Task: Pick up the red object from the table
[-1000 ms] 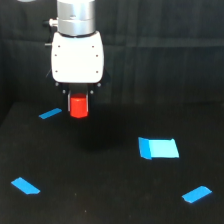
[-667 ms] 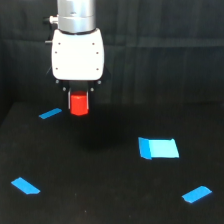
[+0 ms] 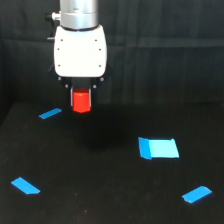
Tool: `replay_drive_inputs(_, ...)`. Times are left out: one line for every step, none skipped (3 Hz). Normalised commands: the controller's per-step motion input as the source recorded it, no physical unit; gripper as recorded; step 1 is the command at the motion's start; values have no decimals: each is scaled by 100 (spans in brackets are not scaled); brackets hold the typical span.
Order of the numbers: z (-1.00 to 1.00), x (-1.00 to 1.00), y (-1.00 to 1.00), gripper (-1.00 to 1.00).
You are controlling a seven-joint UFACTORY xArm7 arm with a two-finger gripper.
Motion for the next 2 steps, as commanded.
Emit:
replay_drive_inputs(17,-2,-5,-98)
replay_drive_inputs(25,6,0,-97)
